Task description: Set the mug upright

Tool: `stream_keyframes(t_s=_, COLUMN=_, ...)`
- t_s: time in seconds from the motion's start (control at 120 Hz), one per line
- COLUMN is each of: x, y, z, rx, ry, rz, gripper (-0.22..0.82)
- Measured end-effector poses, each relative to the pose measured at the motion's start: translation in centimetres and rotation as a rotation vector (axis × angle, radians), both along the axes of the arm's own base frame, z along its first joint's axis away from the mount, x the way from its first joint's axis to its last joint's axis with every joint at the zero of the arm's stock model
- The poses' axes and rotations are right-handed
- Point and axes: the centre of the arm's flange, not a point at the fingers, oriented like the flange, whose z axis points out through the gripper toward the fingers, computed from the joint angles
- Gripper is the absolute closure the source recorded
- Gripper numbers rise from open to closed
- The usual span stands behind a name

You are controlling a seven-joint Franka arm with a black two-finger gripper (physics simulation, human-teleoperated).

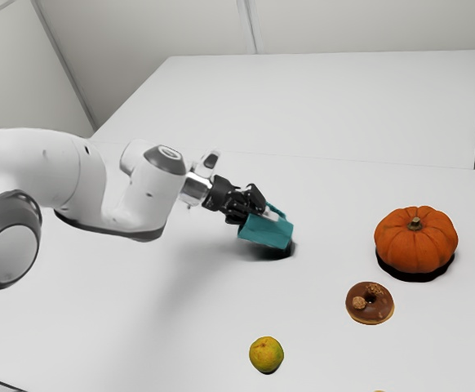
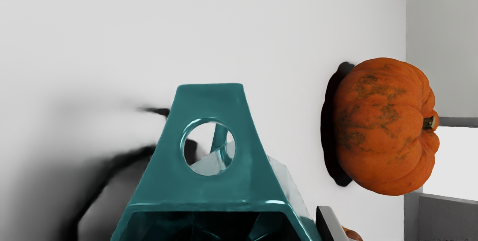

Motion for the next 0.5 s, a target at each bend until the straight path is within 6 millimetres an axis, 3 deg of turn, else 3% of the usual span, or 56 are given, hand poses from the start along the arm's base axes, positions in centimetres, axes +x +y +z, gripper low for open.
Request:
stream_keyframes(t_s=0.208, x=-0.2, y=0.1, z=6.7, rx=0.162, ry=-0.145, rz=-0.112, gripper=0.75)
stream_keyframes(t_s=0.5, x=-0.6, y=2.0, z=11.4, rx=0.642, ry=-0.242, rz=-0.369, gripper=0.77)
